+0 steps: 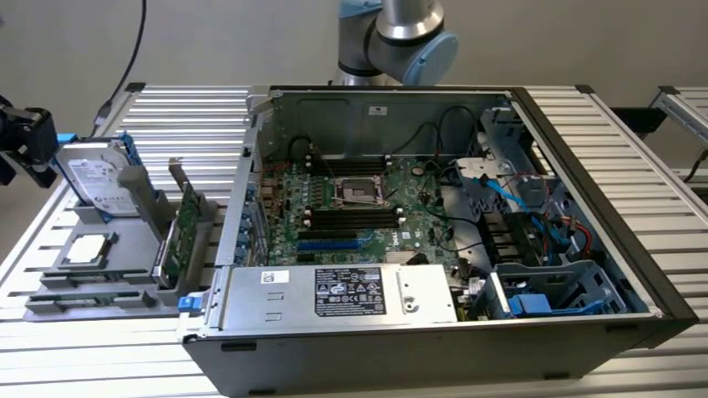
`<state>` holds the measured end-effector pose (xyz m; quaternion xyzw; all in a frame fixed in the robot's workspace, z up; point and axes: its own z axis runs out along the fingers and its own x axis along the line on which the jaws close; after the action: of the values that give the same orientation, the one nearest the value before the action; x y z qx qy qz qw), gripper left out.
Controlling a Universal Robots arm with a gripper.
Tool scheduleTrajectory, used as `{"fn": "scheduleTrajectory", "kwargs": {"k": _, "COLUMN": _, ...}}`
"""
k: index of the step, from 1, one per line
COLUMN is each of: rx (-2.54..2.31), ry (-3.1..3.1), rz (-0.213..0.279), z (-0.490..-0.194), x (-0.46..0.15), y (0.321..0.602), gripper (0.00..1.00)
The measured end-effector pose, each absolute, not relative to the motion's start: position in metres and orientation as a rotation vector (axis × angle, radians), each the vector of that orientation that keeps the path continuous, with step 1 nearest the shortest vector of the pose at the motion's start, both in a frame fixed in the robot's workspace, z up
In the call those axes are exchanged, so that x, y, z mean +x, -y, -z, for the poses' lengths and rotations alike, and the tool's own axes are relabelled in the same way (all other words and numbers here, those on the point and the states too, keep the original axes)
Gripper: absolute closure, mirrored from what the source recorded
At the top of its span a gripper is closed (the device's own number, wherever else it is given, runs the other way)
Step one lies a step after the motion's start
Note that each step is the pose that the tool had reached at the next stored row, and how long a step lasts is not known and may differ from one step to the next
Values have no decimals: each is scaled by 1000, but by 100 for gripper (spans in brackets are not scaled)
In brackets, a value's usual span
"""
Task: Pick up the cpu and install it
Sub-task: 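Reach for the cpu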
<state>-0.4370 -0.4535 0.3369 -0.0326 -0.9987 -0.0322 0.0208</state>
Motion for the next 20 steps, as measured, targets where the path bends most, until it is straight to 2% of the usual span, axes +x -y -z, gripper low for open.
{"fn": "scheduleTrajectory", "kwargs": {"k": 1, "rx": -94, "ry": 3097, "rz": 100, "z": -336, "x": -436, "y": 454, "gripper": 49}}
{"fn": "scheduleTrajectory", "kwargs": {"k": 11, "rx": 103, "ry": 3092, "rz": 95, "z": -318, "x": -434, "y": 454, "gripper": 49}}
{"fn": "scheduleTrajectory", "kwargs": {"k": 13, "rx": 160, "ry": 3089, "rz": 94, "z": -315, "x": -434, "y": 454, "gripper": 47}}
{"fn": "scheduleTrajectory", "kwargs": {"k": 14, "rx": 178, "ry": 3088, "rz": 94, "z": -313, "x": -434, "y": 454, "gripper": 41}}
{"fn": "scheduleTrajectory", "kwargs": {"k": 20, "rx": 185, "ry": 3087, "rz": 93, "z": -302, "x": -434, "y": 451, "gripper": 41}}
